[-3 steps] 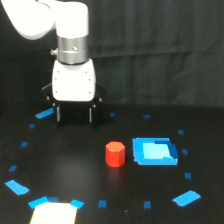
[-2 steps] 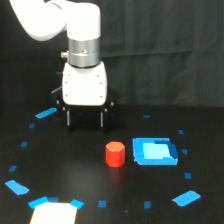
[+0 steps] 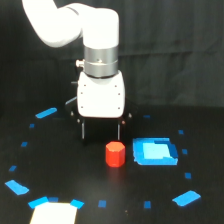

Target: Pick up the red object from the table

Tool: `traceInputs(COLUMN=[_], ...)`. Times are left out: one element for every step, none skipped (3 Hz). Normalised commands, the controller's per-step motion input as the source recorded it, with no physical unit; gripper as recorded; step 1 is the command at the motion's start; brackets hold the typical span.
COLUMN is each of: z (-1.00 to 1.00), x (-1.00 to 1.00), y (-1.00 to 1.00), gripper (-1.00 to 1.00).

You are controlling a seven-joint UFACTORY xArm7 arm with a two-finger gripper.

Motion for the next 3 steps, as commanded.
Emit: traceInputs(z=[-0.25, -0.33, -0.51], x=[-0.07, 0.11, 0.29], y=[-1.00, -0.88, 0.33], gripper=[1.00, 1.00, -1.00])
